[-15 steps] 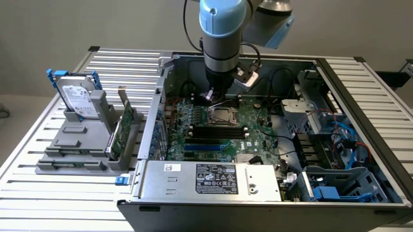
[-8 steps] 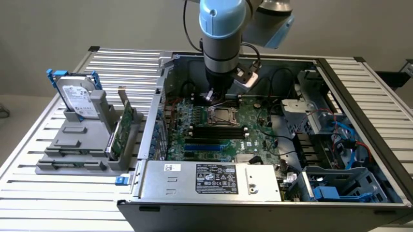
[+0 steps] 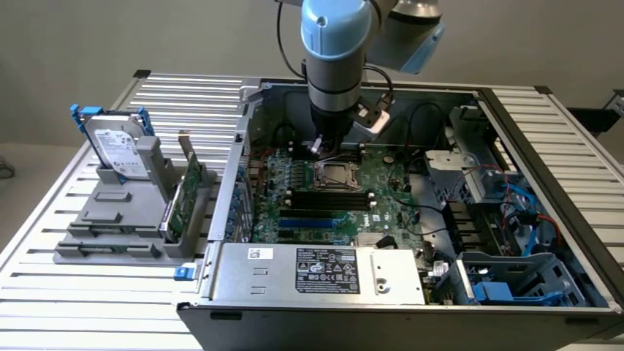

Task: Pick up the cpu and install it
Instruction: 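Install the first cpu locking lever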

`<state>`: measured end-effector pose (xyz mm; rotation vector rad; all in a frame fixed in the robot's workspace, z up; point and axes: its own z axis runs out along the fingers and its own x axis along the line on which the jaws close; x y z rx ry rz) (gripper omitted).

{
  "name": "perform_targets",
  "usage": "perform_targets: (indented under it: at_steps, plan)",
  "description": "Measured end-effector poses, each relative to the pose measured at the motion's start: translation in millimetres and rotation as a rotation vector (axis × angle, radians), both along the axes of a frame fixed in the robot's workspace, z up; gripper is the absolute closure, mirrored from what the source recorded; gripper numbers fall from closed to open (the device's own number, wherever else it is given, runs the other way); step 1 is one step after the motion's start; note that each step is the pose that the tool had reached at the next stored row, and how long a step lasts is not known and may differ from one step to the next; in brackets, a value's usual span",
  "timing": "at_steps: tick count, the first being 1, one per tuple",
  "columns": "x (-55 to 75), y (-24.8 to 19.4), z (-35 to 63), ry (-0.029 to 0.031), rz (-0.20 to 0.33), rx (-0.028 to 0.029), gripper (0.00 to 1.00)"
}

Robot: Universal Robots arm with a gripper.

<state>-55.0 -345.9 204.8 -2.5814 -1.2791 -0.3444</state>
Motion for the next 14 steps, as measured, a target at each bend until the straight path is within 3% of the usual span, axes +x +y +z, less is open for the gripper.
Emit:
perform_targets:
  at_steps: [14]
  plan:
    - [3.3,0.0,-5.6,0.0000,-0.001,-0.0002,0.89]
